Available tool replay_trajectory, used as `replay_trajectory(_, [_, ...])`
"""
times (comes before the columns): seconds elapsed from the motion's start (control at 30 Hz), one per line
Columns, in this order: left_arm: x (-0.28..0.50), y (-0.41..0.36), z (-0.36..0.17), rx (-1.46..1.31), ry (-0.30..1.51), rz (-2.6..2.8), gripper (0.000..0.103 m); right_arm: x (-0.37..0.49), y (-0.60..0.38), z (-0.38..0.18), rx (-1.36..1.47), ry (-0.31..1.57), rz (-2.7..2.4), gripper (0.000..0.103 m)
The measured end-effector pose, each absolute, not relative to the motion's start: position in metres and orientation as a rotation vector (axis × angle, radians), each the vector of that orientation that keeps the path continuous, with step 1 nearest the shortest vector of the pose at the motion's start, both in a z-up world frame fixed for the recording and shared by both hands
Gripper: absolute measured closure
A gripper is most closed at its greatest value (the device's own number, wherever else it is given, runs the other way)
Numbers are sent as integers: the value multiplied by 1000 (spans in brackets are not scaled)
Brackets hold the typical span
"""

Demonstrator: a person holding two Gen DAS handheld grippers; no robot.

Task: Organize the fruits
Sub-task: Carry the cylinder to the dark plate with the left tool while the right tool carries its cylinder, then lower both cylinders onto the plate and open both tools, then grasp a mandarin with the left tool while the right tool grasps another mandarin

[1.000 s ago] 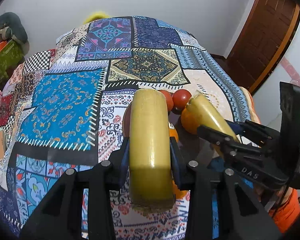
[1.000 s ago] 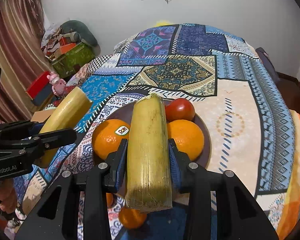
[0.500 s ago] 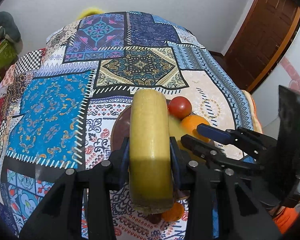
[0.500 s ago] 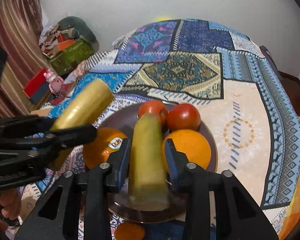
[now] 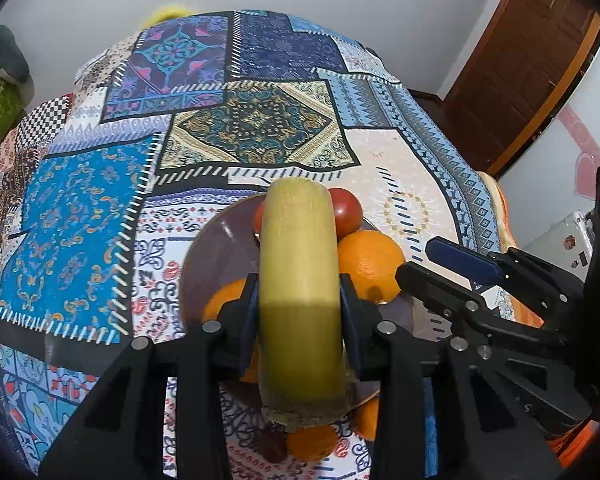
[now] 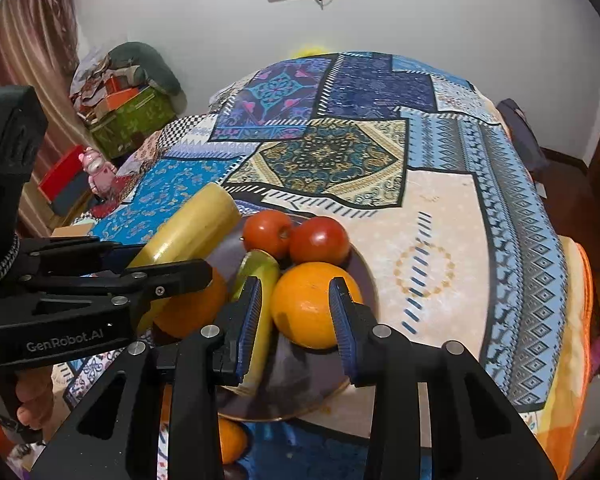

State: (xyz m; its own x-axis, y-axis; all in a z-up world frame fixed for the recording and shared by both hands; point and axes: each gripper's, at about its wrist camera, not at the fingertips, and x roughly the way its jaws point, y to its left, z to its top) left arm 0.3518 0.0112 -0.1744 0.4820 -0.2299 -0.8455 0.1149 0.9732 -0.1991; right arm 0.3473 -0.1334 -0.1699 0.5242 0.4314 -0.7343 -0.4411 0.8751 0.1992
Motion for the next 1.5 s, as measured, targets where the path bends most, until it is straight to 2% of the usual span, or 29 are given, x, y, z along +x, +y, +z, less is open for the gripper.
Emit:
replay_trajectory(0.4, [363,-5,-182,-108,1070,-239,66,343,-138,-177,4,884,550,71])
replay_trajectory(0.47, [361,-6,-178,-110,1054,-250,62,342,-139,-177,4,883,550,71])
replay_trajectory(0.87, [319,14,-150,-60,986,-190,62,318,-145,-166,-8,869,558,70])
replay_trajectory(1.0, [299,27,-145,-70,980,-181,61,303,-146,-165,-12,865,565,66])
replay_trajectory(1.1, [284,34,-144,-70,975,-173,56,294,-146,-166,-10,872,571,66])
replay_trajectory(1.17, [272,36,-145,-65,975,-171,48,286,-145,-168,-4,882,582,65])
replay_trajectory(1.5, [237,35,-165,-74,1022,-198,46,264,-138,-183,-11,931,609,62])
